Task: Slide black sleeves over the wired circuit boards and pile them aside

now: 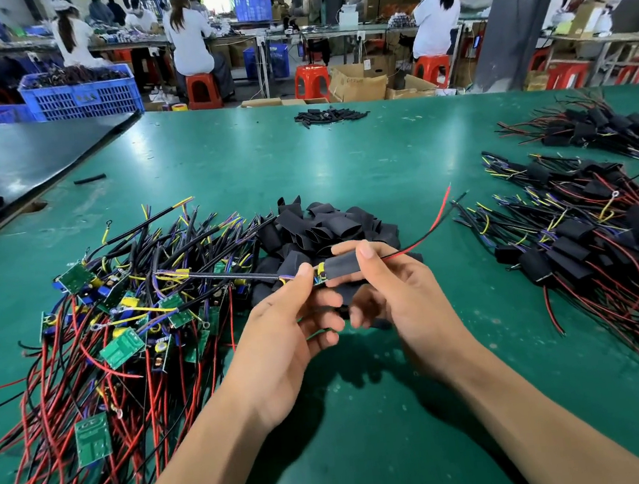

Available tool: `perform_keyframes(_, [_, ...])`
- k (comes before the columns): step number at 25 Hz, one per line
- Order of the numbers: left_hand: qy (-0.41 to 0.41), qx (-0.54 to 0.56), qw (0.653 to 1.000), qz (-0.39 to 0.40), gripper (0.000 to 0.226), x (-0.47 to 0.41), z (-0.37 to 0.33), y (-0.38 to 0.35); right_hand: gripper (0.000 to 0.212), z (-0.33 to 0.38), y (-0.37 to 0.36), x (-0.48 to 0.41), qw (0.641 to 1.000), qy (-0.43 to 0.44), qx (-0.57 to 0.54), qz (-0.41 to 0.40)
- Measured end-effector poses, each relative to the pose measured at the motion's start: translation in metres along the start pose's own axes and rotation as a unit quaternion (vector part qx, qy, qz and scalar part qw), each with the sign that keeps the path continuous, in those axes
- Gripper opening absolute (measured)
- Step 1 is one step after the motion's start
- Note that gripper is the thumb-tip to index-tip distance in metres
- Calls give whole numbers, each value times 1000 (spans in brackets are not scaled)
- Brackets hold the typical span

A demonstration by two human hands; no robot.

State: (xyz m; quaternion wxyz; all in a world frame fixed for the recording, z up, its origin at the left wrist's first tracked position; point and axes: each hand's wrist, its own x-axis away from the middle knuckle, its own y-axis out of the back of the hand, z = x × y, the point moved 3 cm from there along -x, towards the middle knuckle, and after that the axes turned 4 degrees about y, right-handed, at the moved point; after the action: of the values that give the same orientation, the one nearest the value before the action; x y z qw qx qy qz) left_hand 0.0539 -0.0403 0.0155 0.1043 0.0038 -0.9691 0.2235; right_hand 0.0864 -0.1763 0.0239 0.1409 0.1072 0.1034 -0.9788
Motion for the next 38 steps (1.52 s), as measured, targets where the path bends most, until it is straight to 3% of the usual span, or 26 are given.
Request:
perform_keyframes(7, [-9,-5,999,-44,20,1,6,3,16,-14,12,-6,991,-22,-32,-129])
perform_keyframes(10, [-10,1,998,-62,19,0,7,4,13,-18,14,-7,987,-9,-68,-146])
perform_keyframes(15, [-11,4,998,-56,15,-1,6,7,13,-18,11,-7,985,-38,-101,-133])
perform_keyframes(21, [-16,-37,998,-40,26,-2,3,11,21,-14,12,-7,988,-72,-97,-98])
perform_keyframes(29, [-53,-34,997,-41,17,-4,4,11,18,-13,12,-6,992,-100,-54,-49])
perform_keyframes(33, [-45,2,998,-32,18,-5,3,10,43,-16,14,-6,985,-139,-82,-65])
perform_keyframes(38, [-98,-60,992,-42,10,-1,2,7,25,-18,12,-7,989,-111,-70,-72])
